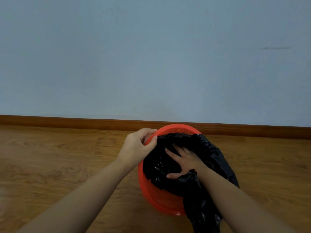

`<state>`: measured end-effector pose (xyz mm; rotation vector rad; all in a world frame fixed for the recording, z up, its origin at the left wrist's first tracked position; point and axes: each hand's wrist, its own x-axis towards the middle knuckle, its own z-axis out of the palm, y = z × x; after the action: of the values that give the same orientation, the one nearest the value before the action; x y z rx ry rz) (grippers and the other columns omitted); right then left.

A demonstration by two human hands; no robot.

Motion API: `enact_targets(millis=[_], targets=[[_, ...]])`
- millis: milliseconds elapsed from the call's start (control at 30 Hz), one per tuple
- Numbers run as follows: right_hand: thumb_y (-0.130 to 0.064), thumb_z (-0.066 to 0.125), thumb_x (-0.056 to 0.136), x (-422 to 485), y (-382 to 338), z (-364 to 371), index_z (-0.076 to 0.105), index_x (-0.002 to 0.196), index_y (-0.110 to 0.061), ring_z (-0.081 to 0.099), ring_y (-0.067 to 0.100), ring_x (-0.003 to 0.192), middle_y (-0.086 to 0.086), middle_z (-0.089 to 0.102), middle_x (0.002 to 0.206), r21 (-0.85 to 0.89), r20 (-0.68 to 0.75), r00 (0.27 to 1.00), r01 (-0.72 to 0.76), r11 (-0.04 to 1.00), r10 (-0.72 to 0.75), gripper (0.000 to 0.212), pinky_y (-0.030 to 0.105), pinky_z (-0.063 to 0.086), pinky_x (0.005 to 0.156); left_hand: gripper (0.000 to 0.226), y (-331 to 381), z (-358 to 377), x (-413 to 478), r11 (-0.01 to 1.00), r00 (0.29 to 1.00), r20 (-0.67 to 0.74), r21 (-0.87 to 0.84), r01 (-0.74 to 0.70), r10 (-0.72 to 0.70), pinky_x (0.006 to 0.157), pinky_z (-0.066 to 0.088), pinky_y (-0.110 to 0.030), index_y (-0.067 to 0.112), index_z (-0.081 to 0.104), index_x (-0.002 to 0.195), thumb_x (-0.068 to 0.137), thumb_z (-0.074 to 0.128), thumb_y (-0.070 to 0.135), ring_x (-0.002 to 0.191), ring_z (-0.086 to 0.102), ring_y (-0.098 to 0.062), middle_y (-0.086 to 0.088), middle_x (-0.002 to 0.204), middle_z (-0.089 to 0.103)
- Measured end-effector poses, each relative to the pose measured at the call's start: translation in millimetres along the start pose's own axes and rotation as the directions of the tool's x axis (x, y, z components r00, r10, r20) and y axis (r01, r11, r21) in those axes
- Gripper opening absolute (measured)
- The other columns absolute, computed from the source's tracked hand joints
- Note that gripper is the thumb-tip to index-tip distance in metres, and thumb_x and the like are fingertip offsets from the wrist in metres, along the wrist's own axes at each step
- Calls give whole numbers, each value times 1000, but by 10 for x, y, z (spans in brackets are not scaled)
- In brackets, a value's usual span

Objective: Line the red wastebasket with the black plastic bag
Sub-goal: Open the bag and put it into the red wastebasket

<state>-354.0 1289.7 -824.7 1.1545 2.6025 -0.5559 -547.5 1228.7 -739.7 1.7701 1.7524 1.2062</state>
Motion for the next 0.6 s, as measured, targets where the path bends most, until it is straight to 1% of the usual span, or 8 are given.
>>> enact_targets(millis=[67, 133, 167, 267, 333, 433, 500, 600], targets=[[-67, 49, 76, 20, -37, -48, -3, 143, -33, -2, 25, 140, 4, -2, 155, 7, -42, 999, 23, 1000, -22, 91, 46, 7, 112, 19, -29, -49, 4, 998, 1000, -19, 61, 14, -13, 54, 38, -3, 20, 66, 100, 82, 62, 20, 57, 52, 6, 16, 59, 54], [-64, 48, 79, 5, -56, -129, 5, 144, -31, 4, 22, 140, 3, 6, 155, -14, -116, 991, 68, 998, -69, 84, 44, 11, 113, 20, -86, -108, 45, 993, 998, -51, 112, 43, -37, 57, 38, -4, 18, 65, 103, 84, 60, 21, 63, 53, 7, 21, 67, 54], [-61, 48, 81, -17, -56, -182, 10, 144, -30, 7, 21, 139, 2, 10, 155, -21, -156, 983, 92, 996, -94, 80, 42, 14, 112, 20, -125, -135, 73, 990, 996, -67, 127, 67, -59, 58, 39, -7, 17, 64, 105, 85, 58, 21, 64, 53, 4, 21, 69, 54], [-52, 49, 86, -148, -37, -370, 20, 142, -30, 13, 19, 139, -1, 20, 153, -16, -300, 942, 153, 988, -151, 67, 40, 18, 113, 21, -254, -163, 140, 977, 984, -96, 132, 165, -153, 61, 44, -26, 16, 63, 106, 88, 54, 23, 66, 53, -8, 17, 68, 53], [-45, 51, 87, -257, -1, -514, 25, 141, -29, 14, 19, 139, -1, 23, 151, -22, -391, 905, 174, 984, -169, 62, 41, 18, 113, 21, -329, -143, 173, 967, 970, -116, 119, 226, -212, 61, 49, -31, 16, 62, 106, 89, 53, 25, 69, 57, -13, 12, 70, 56], [-46, 49, 88, -423, 98, -721, 26, 140, -30, 12, 15, 139, -4, 23, 151, 18, -458, 880, 149, 989, -124, 60, 38, 15, 114, 20, -422, -48, 210, 945, 948, -154, 129, 299, -279, 55, 43, -26, 13, 61, 103, 90, 52, 24, 68, 56, -11, 4, 74, 59], [-50, 47, 88, -525, 187, -825, 28, 140, -31, 12, 13, 139, -6, 24, 151, 61, -489, 869, 128, 990, -82, 59, 34, 13, 114, 21, -467, 41, 208, 929, 935, -157, 147, 339, -317, 54, 39, -26, 9, 59, 103, 90, 51, 23, 64, 55, -14, 1, 72, 59], [-57, 42, 84, -681, 315, -921, 32, 138, -32, 13, 9, 138, -8, 26, 149, 156, -506, 862, 108, 982, -15, 60, 30, 11, 113, 22, -496, 137, 192, 901, 909, -129, 134, 412, -396, 44, 41, -26, 9, 56, 103, 92, 47, 26, 56, 57, -15, -1, 67, 60]])
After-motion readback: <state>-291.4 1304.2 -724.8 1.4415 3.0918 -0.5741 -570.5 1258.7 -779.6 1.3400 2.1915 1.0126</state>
